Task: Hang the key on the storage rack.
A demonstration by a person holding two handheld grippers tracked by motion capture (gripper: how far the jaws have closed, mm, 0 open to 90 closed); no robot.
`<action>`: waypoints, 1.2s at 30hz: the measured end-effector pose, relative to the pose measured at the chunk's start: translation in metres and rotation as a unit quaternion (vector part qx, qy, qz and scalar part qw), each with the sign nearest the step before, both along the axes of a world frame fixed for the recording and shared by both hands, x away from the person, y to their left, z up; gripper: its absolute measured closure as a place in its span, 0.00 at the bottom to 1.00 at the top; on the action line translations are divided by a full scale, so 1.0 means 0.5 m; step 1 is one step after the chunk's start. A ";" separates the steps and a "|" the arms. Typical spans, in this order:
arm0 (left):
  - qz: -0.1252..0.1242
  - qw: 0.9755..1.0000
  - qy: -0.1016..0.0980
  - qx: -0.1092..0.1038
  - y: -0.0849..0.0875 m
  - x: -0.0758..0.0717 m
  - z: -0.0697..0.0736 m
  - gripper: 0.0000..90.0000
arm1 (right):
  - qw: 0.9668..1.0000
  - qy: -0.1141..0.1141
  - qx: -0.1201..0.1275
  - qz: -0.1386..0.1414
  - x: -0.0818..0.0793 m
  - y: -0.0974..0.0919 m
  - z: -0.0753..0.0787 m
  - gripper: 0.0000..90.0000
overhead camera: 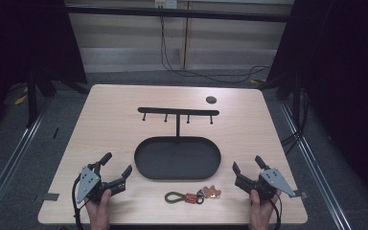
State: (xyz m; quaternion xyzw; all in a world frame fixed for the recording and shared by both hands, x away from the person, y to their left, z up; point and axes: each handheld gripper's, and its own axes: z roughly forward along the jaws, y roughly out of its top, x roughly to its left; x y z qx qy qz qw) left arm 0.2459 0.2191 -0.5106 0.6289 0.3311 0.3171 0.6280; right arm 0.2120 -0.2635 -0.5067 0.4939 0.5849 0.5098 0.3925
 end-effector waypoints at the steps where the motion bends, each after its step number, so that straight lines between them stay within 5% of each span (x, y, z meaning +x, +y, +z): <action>1: 0.000 1.000 0.000 0.000 0.000 0.000 0.000 0.17 | 1.000 0.008 -0.002 0.006 0.003 -0.001 0.001 0.14; 6: 0.000 1.000 -0.001 0.000 0.000 0.000 0.000 0.17 | 0.999 0.041 0.009 0.031 0.009 -0.004 0.003 0.14; 14: -0.003 1.000 0.001 0.002 0.001 0.001 0.000 0.18 | 0.999 0.031 0.009 0.042 0.005 -0.006 0.002 0.15; 22: 0.006 1.000 0.000 0.004 0.001 0.002 0.001 0.18 | 0.996 0.048 -0.014 0.069 0.009 0.009 0.010 0.24; 25: 0.002 1.000 0.002 0.004 0.002 0.002 0.001 0.18 | 0.994 0.069 -0.022 0.084 0.010 0.015 0.017 0.27; 30: 0.003 1.000 0.000 0.003 0.000 0.001 0.000 0.18 | 0.991 0.068 -0.033 0.110 0.006 0.028 0.028 0.30; 33: 0.006 1.000 0.000 0.003 0.000 0.001 0.000 0.18 | 0.988 0.070 -0.033 0.134 0.004 0.032 0.038 0.45; 36: 0.005 1.000 0.000 0.002 0.000 0.001 0.000 0.18 | 0.985 0.070 -0.025 0.155 0.002 0.035 0.049 0.44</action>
